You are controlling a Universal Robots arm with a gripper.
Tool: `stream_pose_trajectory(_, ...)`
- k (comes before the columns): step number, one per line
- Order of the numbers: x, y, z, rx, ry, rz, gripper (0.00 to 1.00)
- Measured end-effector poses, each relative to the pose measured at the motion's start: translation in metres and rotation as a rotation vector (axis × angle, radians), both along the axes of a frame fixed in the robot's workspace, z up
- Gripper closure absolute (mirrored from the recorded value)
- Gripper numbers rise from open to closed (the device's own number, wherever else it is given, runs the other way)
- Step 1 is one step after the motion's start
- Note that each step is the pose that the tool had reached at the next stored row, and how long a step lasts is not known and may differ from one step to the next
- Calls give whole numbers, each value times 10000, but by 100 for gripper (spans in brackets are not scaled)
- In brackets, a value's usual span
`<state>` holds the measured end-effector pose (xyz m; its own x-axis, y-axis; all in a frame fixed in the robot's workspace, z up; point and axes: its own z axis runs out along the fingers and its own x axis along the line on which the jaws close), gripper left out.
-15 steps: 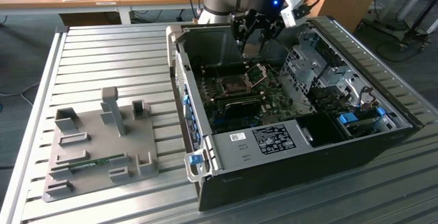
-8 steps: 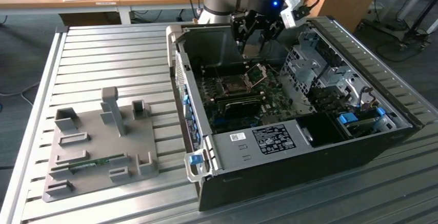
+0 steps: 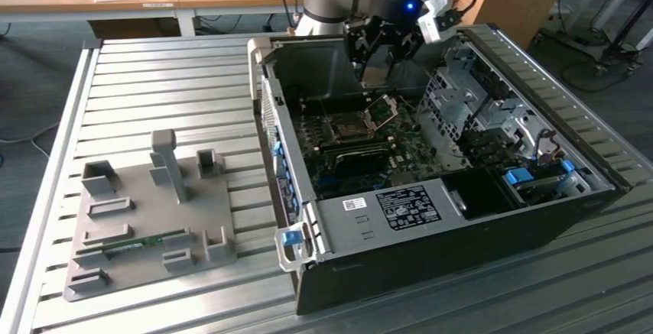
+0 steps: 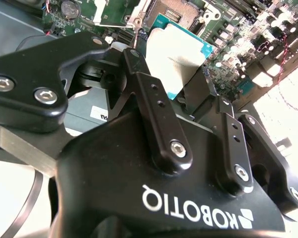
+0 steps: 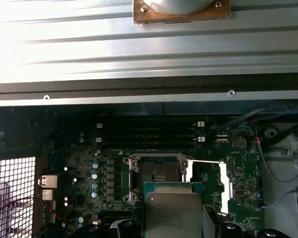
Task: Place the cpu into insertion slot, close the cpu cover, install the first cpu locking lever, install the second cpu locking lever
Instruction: 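Place the cpu into insertion slot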
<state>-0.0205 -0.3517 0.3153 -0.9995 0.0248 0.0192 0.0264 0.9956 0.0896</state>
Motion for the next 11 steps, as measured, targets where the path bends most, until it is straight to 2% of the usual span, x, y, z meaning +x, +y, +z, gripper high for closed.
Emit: stream_pose_trajectory(11,0,0,-83,-5,3,0,46)
